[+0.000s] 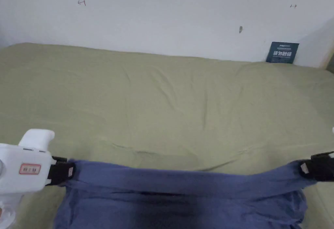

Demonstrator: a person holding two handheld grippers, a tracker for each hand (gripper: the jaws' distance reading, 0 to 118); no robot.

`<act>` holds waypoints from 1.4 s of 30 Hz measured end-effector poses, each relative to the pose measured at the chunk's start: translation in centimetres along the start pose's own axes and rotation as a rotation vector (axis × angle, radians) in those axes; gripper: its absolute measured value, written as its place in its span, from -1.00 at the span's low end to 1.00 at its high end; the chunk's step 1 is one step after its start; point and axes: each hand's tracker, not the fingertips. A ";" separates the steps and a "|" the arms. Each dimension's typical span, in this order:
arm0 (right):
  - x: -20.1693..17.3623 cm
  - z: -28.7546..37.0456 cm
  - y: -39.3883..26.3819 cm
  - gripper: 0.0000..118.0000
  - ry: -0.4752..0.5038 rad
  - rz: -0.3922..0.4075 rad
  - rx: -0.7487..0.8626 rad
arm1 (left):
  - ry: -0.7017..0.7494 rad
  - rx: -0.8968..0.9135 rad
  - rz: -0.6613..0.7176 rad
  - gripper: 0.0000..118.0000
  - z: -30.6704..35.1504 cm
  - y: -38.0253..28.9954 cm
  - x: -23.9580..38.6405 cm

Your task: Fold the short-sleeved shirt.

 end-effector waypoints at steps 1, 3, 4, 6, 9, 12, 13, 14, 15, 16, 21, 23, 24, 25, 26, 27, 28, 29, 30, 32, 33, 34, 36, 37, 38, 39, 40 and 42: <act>0.1 -0.3 -1.4 -1.00 -0.007 -0.020 -0.018 | 0.000 -0.022 0.000 -0.94 -0.2 -1.5 -0.1; 0.1 -0.8 -4.4 -1.00 -0.014 -0.033 -0.063 | -0.004 -0.064 0.026 -0.94 -0.7 -4.6 0.0; 0.2 -1.1 -5.8 -1.00 -0.019 -0.046 -0.089 | -0.002 -0.082 0.045 -0.94 -1.1 -5.9 -0.1; 0.5 -2.0 -8.2 -1.00 -0.032 -0.075 -0.124 | -0.013 -0.117 0.090 -0.94 -1.7 -8.4 -0.1; 1.0 -3.3 -10.4 -1.00 -0.043 -0.105 -0.154 | 0.003 -0.146 0.110 -0.94 -3.0 -10.5 -0.7; 1.1 -4.2 -11.6 -1.00 -0.072 -0.125 -0.156 | -0.008 -0.106 0.165 -0.93 -3.4 -11.3 -1.1; 2.1 -4.9 -11.7 -1.00 -0.070 -0.130 -0.153 | -0.015 -0.086 0.183 -0.87 -3.4 -11.3 -1.3; 2.3 -5.1 -11.7 -1.00 -0.065 -0.152 -0.151 | -0.013 -0.077 0.190 -0.61 -3.1 -11.2 -1.1; 2.3 -5.2 -11.7 -0.91 -0.057 -0.175 -0.143 | -0.005 -0.063 0.204 -0.31 -3.0 -11.1 -1.1; 2.3 -5.0 -11.5 -0.58 -0.054 -0.184 -0.144 | 0.003 -0.051 0.220 0.10 -2.7 -11.0 -1.2; 0.7 -1.4 -9.9 0.60 -0.019 -0.154 -0.033 | 0.022 0.025 0.277 0.75 1.5 -9.6 0.3; -1.1 -0.5 -8.7 0.60 -0.021 -0.117 0.011 | 0.049 0.119 0.213 0.75 3.4 -8.2 2.2; -2.1 -0.3 -8.0 0.60 -0.025 -0.092 0.042 | 0.048 0.156 0.168 0.75 3.8 -7.1 3.3; -3.6 0.0 -7.5 0.60 -0.031 -0.062 0.072 | 0.041 0.183 0.132 0.74 3.9 -6.3 4.4; -4.6 -0.2 -7.1 0.60 -0.048 -0.035 0.102 | 0.041 0.197 0.108 0.74 3.8 -5.6 5.2; -5.8 -0.5 -6.6 0.60 -0.080 -0.002 0.135 | 0.049 0.204 0.083 0.74 3.4 -5.0 6.2; -6.8 -0.9 -6.4 0.59 -0.109 0.026 0.161 | 0.061 0.198 0.068 0.72 2.9 -4.5 7.1; -7.6 -1.4 -6.3 0.41 -0.137 0.046 0.174 | 0.098 0.178 0.064 0.68 2.3 -4.3 7.9; -8.5 -1.8 -6.1 0.09 -0.166 0.070 0.175 | 0.111 0.178 0.063 0.56 1.7 -4.2 8.7; -9.7 -2.9 -6.0 -1.00 -0.203 0.084 0.156 | 0.152 0.188 0.057 -0.67 0.7 -4.3 9.8; -10.2 -3.1 -6.3 -1.00 -0.213 0.072 0.168 | 0.176 0.183 0.058 -1.00 0.0 -4.4 9.9; -10.2 -3.3 -6.5 -1.00 -0.199 0.053 0.175 | 0.201 0.188 0.069 -1.00 -0.6 -4.7 9.9; -10.3 -3.5 -6.8 -1.00 -0.164 0.025 0.177 | 0.207 0.171 0.078 -1.00 -0.9 -4.9 9.6; -10.0 -4.1 -6.9 -1.00 -0.168 0.025 0.178 | 0.214 0.158 0.084 -1.00 -1.0 -5.0 9.1; -10.0 -4.2 -7.0 -1.00 -0.169 0.027 0.179 | 0.219 0.144 0.087 -1.00 -0.9 -5.1 7.9; -9.9 -4.2 -7.0 -1.00 -0.169 0.027 0.179 | 0.232 0.143 0.101 -0.99 -1.0 -5.6 6.6; -9.8 -4.2 -7.0 -1.00 -0.166 0.030 0.175 | 0.240 0.147 0.132 -0.79 -1.1 -6.2 5.1; -9.7 -4.0 -7.0 -1.00 -0.161 0.027 0.176 | 0.204 0.120 0.237 0.58 -1.1 -7.2 1.1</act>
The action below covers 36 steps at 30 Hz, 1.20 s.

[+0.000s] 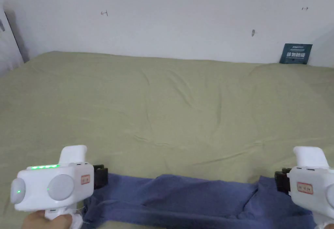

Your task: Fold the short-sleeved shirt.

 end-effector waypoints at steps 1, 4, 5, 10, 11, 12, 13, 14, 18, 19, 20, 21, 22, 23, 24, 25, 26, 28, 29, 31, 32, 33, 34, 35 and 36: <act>0.2 0.0 0.0 -1.00 0.004 0.002 0.000 | -0.024 -0.055 0.076 0.89 -0.4 -0.5 -1.7; 0.1 0.0 0.2 -1.00 0.007 0.010 0.002 | -0.184 -0.095 0.287 0.89 -0.3 -1.9 -4.8; 0.2 -0.1 0.2 -1.00 0.008 0.012 0.001 | -0.232 -0.117 0.327 0.89 -0.7 -2.3 -5.3; 0.2 -0.3 0.0 -1.00 0.026 0.011 -0.011 | -0.330 -0.230 0.364 0.87 -3.9 -3.6 -3.6; 0.2 -0.2 -0.1 -1.00 0.028 0.009 -0.013 | -0.329 -0.260 0.373 0.87 -4.4 -4.0 -3.0; 0.4 -0.2 -0.2 -1.00 0.032 0.006 -0.018 | -0.266 -0.236 0.347 0.87 -4.3 -4.0 -2.1; 0.5 -0.3 -0.3 -1.00 0.033 0.003 -0.022 | -0.235 -0.198 0.302 0.86 -3.9 -4.0 -1.7; 0.7 -0.3 -0.4 -1.00 0.029 -0.003 -0.024 | -0.213 -0.213 0.292 0.86 -3.9 -3.8 -1.3; 0.8 0.2 -0.8 -1.00 0.016 -0.009 -0.025 | -0.039 -0.218 0.293 -0.09 -4.1 -3.1 -3.2; 0.9 0.3 -0.7 -1.00 0.018 -0.016 -0.024 | -0.132 -0.206 0.381 -0.51 -4.1 -3.2 -4.3; 1.1 0.3 -0.8 -1.00 0.021 -0.025 -0.022 | -0.260 -0.205 0.490 -0.76 -4.2 -3.2 -5.1; 1.2 0.4 -0.9 -1.00 0.023 -0.034 -0.020 | -0.290 -0.215 0.607 -0.77 -4.2 -3.3 -5.5; 1.4 0.4 -0.9 -1.00 0.023 -0.039 -0.020 | -0.287 -0.215 0.651 -0.77 -4.1 -3.1 -5.4; 1.5 0.8 -0.9 -1.00 0.021 -0.045 -0.019 | -0.277 -0.199 0.625 -0.77 -4.0 -2.9 -5.0; 1.7 1.1 -1.0 -1.00 0.021 -0.051 -0.015 | -0.269 -0.178 0.578 -0.78 -3.3 -2.8 -4.5; 1.9 1.3 -1.0 -1.00 0.022 -0.061 -0.010 | -0.269 -0.142 0.527 -0.78 -2.8 -2.3 -3.8; 2.2 1.6 -1.0 -1.00 0.026 -0.069 -0.008 | -0.285 -0.118 0.518 -0.78 -2.3 -1.9 -3.4; 2.8 2.2 -0.9 -1.00 0.030 -0.083 0.004 | -0.360 -0.076 0.524 -0.78 -1.3 -0.7 -2.5; 3.1 2.5 -0.9 -1.00 0.028 -0.086 0.006 | -0.391 -0.057 0.488 -0.78 -0.6 0.2 -1.6; 3.6 3.1 -0.8 -1.00 0.015 -0.088 0.016 | -0.386 0.010 0.312 -0.78 1.0 2.0 0.8; 3.9 3.4 -0.7 -1.00 0.011 -0.088 0.022 | -0.380 0.033 0.239 -0.78 1.7 2.6 2.3; 4.2 3.7 -0.6 -1.00 0.007 -0.088 0.026 | -0.386 0.048 0.147 -0.78 2.4 3.1 4.3; 4.5 3.8 -0.6 -1.00 0.002 -0.091 0.029 | -0.405 0.045 0.078 -0.78 2.8 3.4 6.3; 4.8 3.9 -0.5 -1.00 -0.002 -0.094 0.030 | -0.410 0.040 0.033 -0.78 3.1 3.5 8.0; 5.1 4.0 -0.5 -1.00 -0.004 -0.096 0.032 | -0.415 0.031 -0.034 -0.78 3.2 3.6 10.1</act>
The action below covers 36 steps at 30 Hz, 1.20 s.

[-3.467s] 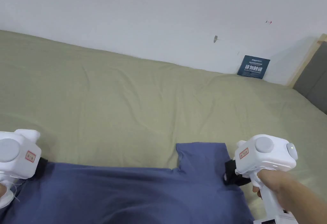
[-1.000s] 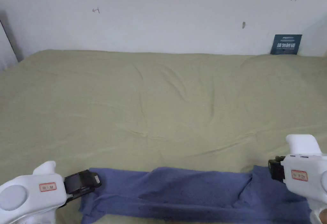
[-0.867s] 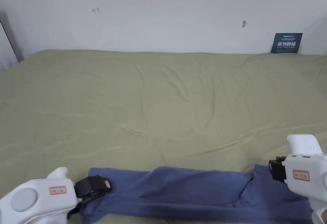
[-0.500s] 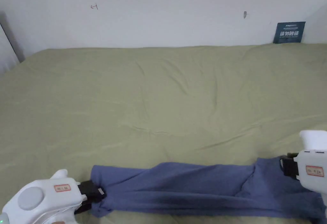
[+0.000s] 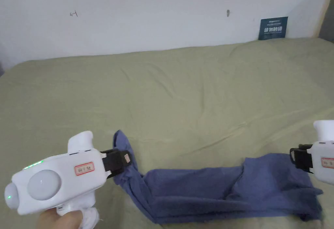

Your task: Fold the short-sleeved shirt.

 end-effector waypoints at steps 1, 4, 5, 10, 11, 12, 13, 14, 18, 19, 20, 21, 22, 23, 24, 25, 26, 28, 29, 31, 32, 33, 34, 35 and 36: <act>0.3 0.0 0.0 -1.00 -0.006 -0.007 0.002 | -0.006 -0.029 -0.042 -0.78 -1.0 -0.1 1.8; 1.1 0.2 -0.1 -1.00 -0.014 -0.027 0.002 | -0.042 -0.120 -0.109 -0.78 -4.9 -1.4 4.9; 1.3 0.3 -0.2 -1.00 -0.016 -0.037 0.003 | -0.047 -0.149 -0.111 -0.78 -6.2 -2.0 5.8; 1.9 0.1 -0.7 -1.00 -0.035 -0.038 -0.014 | -0.069 -0.293 -0.112 -0.76 -12.9 -6.5 9.2; 2.4 -0.3 -0.7 -1.00 -0.039 -0.038 -0.017 | -0.071 -0.310 -0.117 -0.70 -13.9 -7.2 9.2; 2.6 -0.4 -0.8 -1.00 -0.041 -0.041 -0.018 | -0.084 -0.346 -0.097 -0.51 -15.0 -7.9 9.0; 2.6 -0.5 -0.9 -1.00 -0.040 -0.044 -0.019 | -0.104 -0.378 -0.052 -0.16 -15.7 -8.5 8.7; 2.7 -0.5 -0.9 -1.00 -0.039 -0.046 -0.020 | -0.123 -0.404 -0.023 0.29 -15.9 -8.9 8.2; 2.9 -1.0 -0.9 -1.00 -0.042 -0.045 -0.029 | -0.187 -0.346 0.100 0.39 -13.9 -7.3 7.1; 2.8 -1.0 -0.8 -1.00 -0.040 -0.043 -0.031 | -0.222 -0.333 0.135 0.39 -12.9 -6.5 6.3; 2.8 -1.0 -0.8 -1.00 -0.037 -0.042 -0.033 | -0.249 -0.313 0.158 0.38 -12.0 -5.9 5.5; 2.7 -1.0 -0.8 -1.00 -0.031 -0.039 -0.033 | -0.276 -0.270 0.182 0.38 -10.9 -5.3 4.4; 2.5 -1.0 -0.8 -1.00 -0.026 -0.032 -0.033 | -0.293 -0.225 0.208 0.37 -9.9 -4.5 3.3; 2.4 -1.1 -0.7 -1.00 -0.024 -0.025 -0.033 | -0.279 -0.186 0.239 0.32 -9.3 -4.2 2.2; 2.3 -1.2 -0.7 -1.00 -0.022 -0.017 -0.036 | -0.254 -0.154 0.278 0.20 -9.1 -4.2 1.0; 2.2 -1.3 -0.7 -1.00 -0.021 -0.011 -0.040 | -0.243 -0.137 0.320 -0.17 -9.2 -4.2 -0.2; 2.1 -1.5 -0.7 -1.00 -0.019 -0.008 -0.043 | -0.247 -0.155 0.345 -0.99 -9.6 -4.3 -0.6; 1.8 -1.5 -0.6 -1.00 -0.016 -0.006 -0.049 | -0.222 -0.176 0.350 -0.99 -10.7 -5.4 -1.1; 1.8 -1.5 -0.6 -1.00 -0.015 -0.006 -0.050 | -0.227 -0.207 0.343 -0.99 -11.4 -5.9 -1.1; 1.8 -1.6 -0.6 -1.00 -0.013 -0.006 -0.046 | -0.256 -0.297 0.354 -0.99 -13.7 -7.6 -0.2; 1.8 -1.5 -0.6 -1.00 -0.011 -0.005 -0.045 | -0.264 -0.310 0.354 -0.99 -14.4 -8.4 0.3; 1.8 -1.5 -0.6 -1.00 -0.011 -0.006 -0.046 | -0.293 -0.318 0.352 -0.99 -15.1 -9.1 0.9; 1.8 -1.4 -0.6 -1.00 -0.012 -0.005 -0.047 | -0.306 -0.321 0.346 -0.99 -16.0 -10.1 1.9; 1.7 -1.2 -0.7 -1.00 -0.013 -0.003 -0.047 | -0.324 -0.335 0.334 -0.99 -16.5 -10.6 2.7; 1.7 -1.1 -0.7 -1.00 -0.016 0.000 -0.048 | -0.323 -0.338 0.314 -0.99 -17.0 -11.2 3.6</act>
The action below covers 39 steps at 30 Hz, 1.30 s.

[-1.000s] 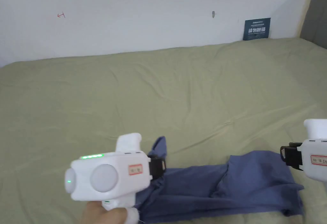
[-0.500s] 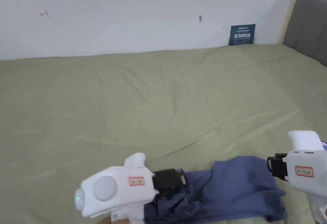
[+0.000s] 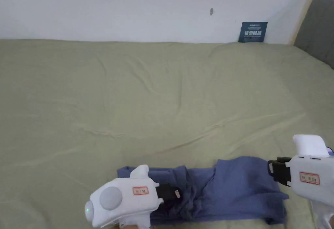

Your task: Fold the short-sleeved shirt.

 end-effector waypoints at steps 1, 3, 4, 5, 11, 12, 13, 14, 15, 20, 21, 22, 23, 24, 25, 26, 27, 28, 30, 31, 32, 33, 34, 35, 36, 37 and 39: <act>0.0 0.0 0.0 -1.00 -0.004 0.001 -0.004 | 0.011 -0.008 -0.020 -1.00 -0.8 -0.5 0.2; 0.0 0.1 -0.1 -1.00 -0.004 0.007 -0.007 | -0.013 0.013 0.017 -1.00 -1.7 -1.1 -0.3; 0.0 0.1 -0.1 -1.00 -0.005 0.009 -0.010 | -0.035 0.039 0.065 -1.00 -1.7 -1.0 -0.6; 0.0 0.0 -0.1 -1.00 -0.009 0.012 -0.012 | -0.040 0.040 0.109 -1.00 -1.5 -0.9 -0.7; -0.2 -0.8 -0.2 -1.00 -0.007 0.015 -0.030 | -0.101 0.036 0.030 -0.96 2.4 0.9 0.6; -0.2 -0.8 -0.2 -1.00 -0.005 0.016 -0.033 | -0.120 0.041 0.020 -0.69 3.9 1.6 0.5; -0.2 -1.0 -0.1 -1.00 -0.004 0.016 -0.035 | -0.130 0.040 0.004 -0.17 5.7 2.5 0.3; -0.3 -1.1 0.0 -1.00 -0.001 0.020 -0.037 | -0.134 0.031 -0.009 0.62 7.1 3.4 -0.2; -0.3 -1.1 0.1 -1.00 0.002 0.025 -0.038 | -0.097 0.039 -0.026 0.89 8.6 4.0 -0.8; -0.3 -1.3 0.3 -1.00 0.008 0.033 -0.034 | 0.005 0.062 0.110 0.89 13.9 5.8 -6.6; -0.3 -1.3 0.3 -1.00 0.011 0.032 -0.034 | -0.004 0.042 0.151 0.88 13.8 5.8 -7.7; -0.3 -1.4 0.3 -1.00 0.012 0.031 -0.036 | -0.018 0.023 0.184 0.88 13.5 5.0 -7.1; -0.4 -1.4 0.3 -1.00 0.011 0.030 -0.037 | -0.034 -0.005 0.194 0.88 12.8 4.9 -7.6; -0.4 -1.4 0.3 -1.00 0.010 0.030 -0.037 | -0.047 -0.024 0.196 0.88 11.9 4.7 -7.7; -0.4 -1.4 0.2 -1.00 0.009 0.029 -0.038 | -0.081 -0.053 0.197 0.88 10.8 4.4 -7.8; -0.4 -1.4 0.2 -1.00 0.010 0.028 -0.041 | -0.130 -0.052 0.192 0.88 9.7 4.4 -8.0; -0.4 -1.4 0.2 -1.00 0.011 0.027 -0.044 | -0.172 -0.041 0.185 0.87 9.1 4.2 -7.9; -0.4 -1.3 0.2 -1.00 0.010 0.027 -0.046 | -0.207 -0.015 0.194 0.87 8.3 4.1 -7.7; -0.4 -1.2 0.1 -1.00 0.004 0.030 -0.045 | -0.265 0.014 0.266 0.85 7.1 2.8 -6.1; -0.4 -1.2 0.1 -1.00 0.003 0.031 -0.046 | -0.303 0.037 0.295 0.83 6.5 2.3 -6.0; -0.4 -1.2 0.1 -1.00 0.003 0.032 -0.047 | -0.323 0.057 0.306 0.83 6.1 1.9 -5.9; -0.4 -1.3 0.1 -1.00 0.002 0.031 -0.049 | -0.303 0.060 0.307 0.69 5.9 1.7 -5.7; -0.4 -1.3 0.1 -1.00 0.000 0.029 -0.051 | -0.215 0.048 0.317 0.31 5.9 2.4 -8.6; -0.4 -1.3 0.1 -1.00 0.000 0.028 -0.053 | -0.090 0.020 0.309 -0.72 5.6 2.3 -8.8; -0.4 -1.4 0.1 -1.00 0.000 0.028 -0.055 | -0.039 0.029 0.309 -0.80 5.8 1.9 -9.3; -0.5 -1.3 0.0 -1.00 0.001 0.030 -0.058 | -0.216 0.061 0.340 -0.80 6.0 1.9 -9.4; -0.6 -1.2 0.0 -1.00 0.001 0.033 -0.057 | -0.096 0.044 0.291 -0.80 7.7 3.3 -8.8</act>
